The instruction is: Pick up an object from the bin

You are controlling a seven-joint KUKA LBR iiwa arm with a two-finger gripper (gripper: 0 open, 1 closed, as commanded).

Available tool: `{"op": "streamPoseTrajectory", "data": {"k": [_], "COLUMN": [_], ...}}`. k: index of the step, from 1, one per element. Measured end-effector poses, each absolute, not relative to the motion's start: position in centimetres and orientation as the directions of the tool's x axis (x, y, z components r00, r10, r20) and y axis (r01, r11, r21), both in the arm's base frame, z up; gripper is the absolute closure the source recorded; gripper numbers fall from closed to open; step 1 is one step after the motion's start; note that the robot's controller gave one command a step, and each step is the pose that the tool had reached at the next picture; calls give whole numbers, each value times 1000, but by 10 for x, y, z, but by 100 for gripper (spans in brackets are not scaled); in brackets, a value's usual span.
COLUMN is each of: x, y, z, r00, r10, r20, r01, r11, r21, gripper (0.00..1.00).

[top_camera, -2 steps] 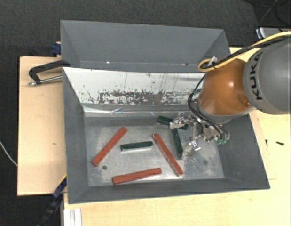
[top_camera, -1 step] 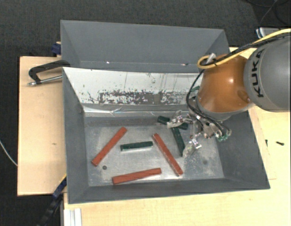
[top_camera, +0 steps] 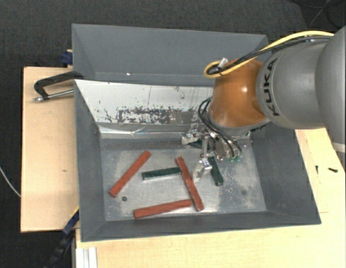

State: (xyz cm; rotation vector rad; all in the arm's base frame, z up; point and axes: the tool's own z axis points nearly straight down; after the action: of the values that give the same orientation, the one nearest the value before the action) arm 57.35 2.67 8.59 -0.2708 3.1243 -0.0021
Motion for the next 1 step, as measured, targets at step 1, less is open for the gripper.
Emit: {"op": "streamPoseTrajectory", "data": {"k": [1], "x": [564], "y": [50], "z": [86], "r00": [-995], "r10": [-103], "r20": [-16], "r01": [-103], "r11": [995], "r21": [0], "gripper": [0]}}
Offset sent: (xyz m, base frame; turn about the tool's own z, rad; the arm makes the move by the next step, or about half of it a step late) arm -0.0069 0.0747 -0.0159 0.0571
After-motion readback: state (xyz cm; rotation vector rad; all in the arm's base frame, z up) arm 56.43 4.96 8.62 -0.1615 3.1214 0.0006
